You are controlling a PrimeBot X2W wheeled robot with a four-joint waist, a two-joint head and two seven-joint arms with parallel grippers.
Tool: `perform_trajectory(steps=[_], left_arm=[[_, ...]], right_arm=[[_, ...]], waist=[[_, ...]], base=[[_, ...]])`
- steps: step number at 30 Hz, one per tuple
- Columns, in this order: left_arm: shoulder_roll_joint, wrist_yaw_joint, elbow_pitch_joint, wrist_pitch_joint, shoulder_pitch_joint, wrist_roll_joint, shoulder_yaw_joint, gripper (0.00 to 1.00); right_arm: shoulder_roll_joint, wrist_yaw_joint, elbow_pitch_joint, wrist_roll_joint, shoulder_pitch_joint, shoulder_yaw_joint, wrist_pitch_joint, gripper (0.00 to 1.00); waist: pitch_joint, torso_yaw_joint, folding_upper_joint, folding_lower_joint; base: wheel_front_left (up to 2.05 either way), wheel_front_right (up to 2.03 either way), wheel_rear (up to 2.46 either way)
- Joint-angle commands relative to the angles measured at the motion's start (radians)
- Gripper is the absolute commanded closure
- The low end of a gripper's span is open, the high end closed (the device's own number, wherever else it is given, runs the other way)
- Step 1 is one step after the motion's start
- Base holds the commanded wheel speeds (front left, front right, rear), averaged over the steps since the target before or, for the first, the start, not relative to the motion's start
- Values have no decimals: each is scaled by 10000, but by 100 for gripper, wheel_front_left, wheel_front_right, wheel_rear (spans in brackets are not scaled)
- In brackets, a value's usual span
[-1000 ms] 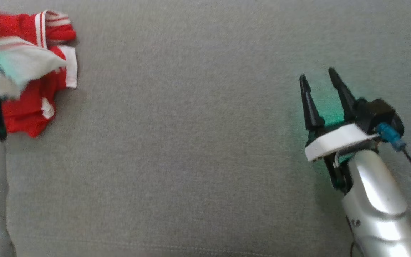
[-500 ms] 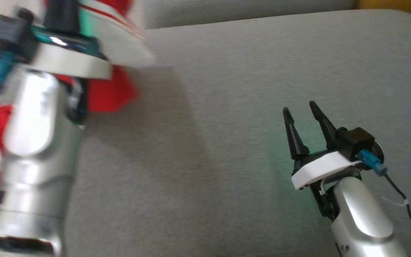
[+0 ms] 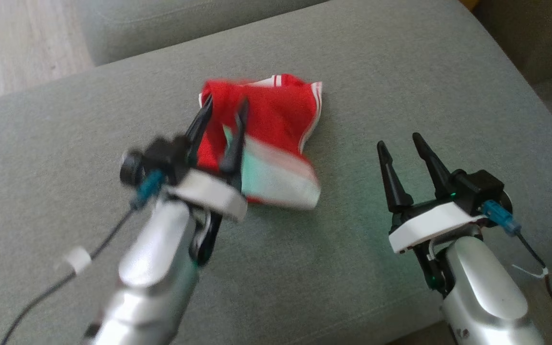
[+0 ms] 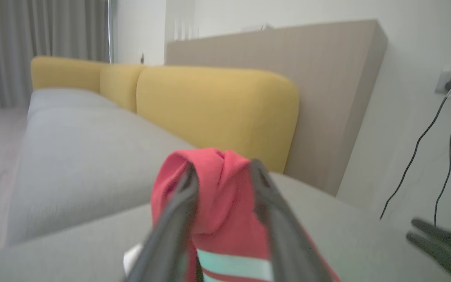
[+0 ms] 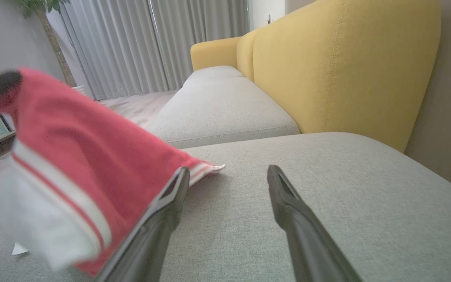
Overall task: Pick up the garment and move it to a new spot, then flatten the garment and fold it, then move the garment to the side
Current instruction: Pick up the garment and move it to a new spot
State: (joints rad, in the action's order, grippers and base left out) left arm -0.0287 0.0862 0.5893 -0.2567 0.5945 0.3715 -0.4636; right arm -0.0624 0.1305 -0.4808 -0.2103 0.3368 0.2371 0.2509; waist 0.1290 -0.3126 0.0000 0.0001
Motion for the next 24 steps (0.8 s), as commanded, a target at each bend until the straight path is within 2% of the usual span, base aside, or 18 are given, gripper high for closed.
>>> perform_trajectory(steps=[1,7,14,18,24], left_arm=[[-220,-104,-228,-51,146,64,283,0],[-257,-622,-134,-51,-1242,-426,1118,0],[-464,-1069,-1301,-51,-3200,-1269,2937,0],[-404,-1100,-2029,-51,-4379,-1814,3601,0],[-277,-1011,-2582,-51,-5501,-2242,3948,0]], right_arm=[[120,2,363,-26,146,145,109,0],[121,2,454,-23,-65,-119,109,0],[121,2,527,33,-423,-408,109,0],[121,2,479,43,-710,-496,109,0],[121,2,336,52,-1100,-462,109,0]], waist=[[20,143,0,-1],[-131,964,0,-1],[-629,1834,0,-1],[-942,2168,0,-1],[-1094,2466,0,-1]], base=[[0,0,0],[0,0,0],[0,0,0],[0,0,0],[0,0,0]])
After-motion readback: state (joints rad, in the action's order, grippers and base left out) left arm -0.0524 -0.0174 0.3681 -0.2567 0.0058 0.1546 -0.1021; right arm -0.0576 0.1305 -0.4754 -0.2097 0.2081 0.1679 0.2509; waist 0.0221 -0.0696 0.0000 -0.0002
